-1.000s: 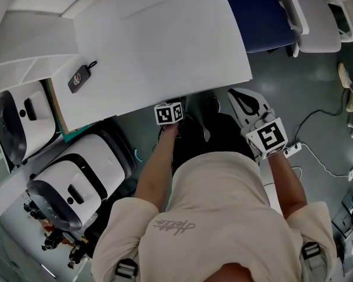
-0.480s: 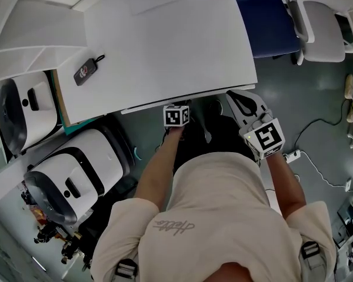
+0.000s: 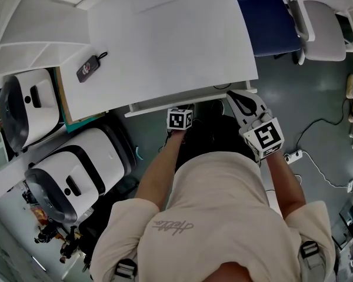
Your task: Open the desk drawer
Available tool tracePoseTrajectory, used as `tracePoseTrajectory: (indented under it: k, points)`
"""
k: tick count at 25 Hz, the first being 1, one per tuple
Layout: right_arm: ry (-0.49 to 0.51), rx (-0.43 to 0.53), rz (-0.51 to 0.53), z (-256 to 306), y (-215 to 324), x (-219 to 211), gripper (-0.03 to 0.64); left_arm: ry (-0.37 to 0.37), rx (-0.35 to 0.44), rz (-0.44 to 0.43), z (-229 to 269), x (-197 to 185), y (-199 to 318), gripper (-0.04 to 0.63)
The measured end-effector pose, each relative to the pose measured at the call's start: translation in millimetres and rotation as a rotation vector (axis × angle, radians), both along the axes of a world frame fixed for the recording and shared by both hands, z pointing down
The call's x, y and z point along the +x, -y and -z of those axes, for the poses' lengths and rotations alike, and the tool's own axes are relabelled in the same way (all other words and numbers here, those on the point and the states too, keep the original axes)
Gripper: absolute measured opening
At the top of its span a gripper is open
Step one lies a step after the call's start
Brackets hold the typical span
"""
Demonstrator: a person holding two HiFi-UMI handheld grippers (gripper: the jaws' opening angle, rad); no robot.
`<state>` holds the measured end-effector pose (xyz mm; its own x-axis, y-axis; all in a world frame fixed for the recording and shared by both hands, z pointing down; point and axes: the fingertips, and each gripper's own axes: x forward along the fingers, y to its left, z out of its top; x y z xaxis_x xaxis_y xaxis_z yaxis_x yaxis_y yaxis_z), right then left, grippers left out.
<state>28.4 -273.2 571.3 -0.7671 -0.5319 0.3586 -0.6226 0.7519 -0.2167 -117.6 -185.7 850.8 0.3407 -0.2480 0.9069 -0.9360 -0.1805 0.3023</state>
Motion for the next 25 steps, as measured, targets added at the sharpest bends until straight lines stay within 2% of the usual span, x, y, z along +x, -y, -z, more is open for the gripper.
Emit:
tracePoseTrajectory:
  k: [12,17,25]
  points:
    - [-0.039,-0.015,-0.024,-3.2,-54.2,0.2,-0.003,0.020,0.037,-0.062,0.6,12.0,-44.2,0.089]
    - [0.004,-0.063,-0.061,3.8,-85.4,-4.6,-0.003,0.014,0.048,-0.052,1.4,15.2,-67.7,0.087]
    - [-0.041,-0.066,-0.073,10.4,-141.8,-6.9,-0.003,-0.006,0.063,-0.053,0.8,24.5,-111.8,0.087]
